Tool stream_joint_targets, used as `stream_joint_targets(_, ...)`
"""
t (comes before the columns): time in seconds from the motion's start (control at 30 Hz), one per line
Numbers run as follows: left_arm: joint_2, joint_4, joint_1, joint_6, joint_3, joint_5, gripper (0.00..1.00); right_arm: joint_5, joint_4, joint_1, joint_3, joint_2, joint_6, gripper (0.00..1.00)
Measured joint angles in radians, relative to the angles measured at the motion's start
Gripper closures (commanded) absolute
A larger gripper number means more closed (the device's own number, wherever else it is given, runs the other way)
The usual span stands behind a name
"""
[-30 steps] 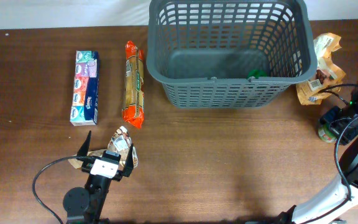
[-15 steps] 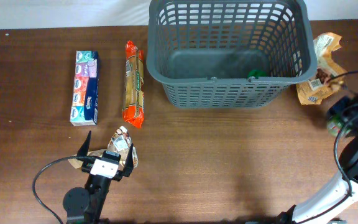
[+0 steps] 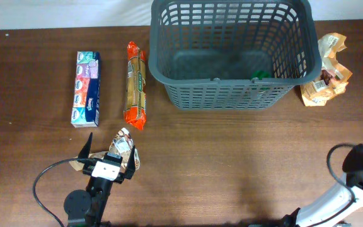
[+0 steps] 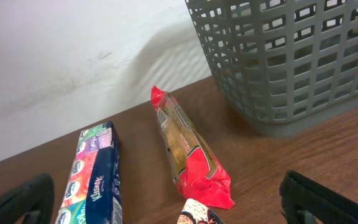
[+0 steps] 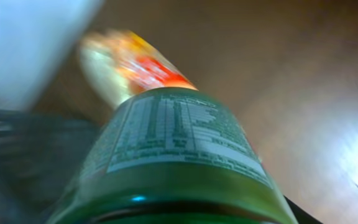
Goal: Pack container
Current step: 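Grasp the second jar with the right gripper and lift it, then carry the second jar into the grey basket and lower it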
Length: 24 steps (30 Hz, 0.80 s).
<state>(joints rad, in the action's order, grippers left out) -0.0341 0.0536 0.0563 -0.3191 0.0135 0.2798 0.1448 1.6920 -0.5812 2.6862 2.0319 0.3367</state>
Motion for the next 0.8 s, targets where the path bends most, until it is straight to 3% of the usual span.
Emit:
stream_joint_targets(0.2,0.000,0.000,0.000,0.000,0.000,0.000,0.01,0.082,-0.006,0.115,0.203,-0.119,0.046,0.96)
stream_joint_targets(0.4,0.000,0.000,0.000,0.000,0.000,0.000,0.01,0.121,-0.101,0.398,0.263,-0.169,0.079,0.96)
stream_joint_targets(0.63,0.000,0.000,0.000,0.000,0.000,0.000,0.01,-0.049,-0.121,0.739,0.262,-0.055,0.057,0.96)
stream_joint_targets(0.8,0.000,0.000,0.000,0.000,0.000,0.000,0.01,-0.202,-0.122,0.874,0.255,0.087,0.017,0.96)
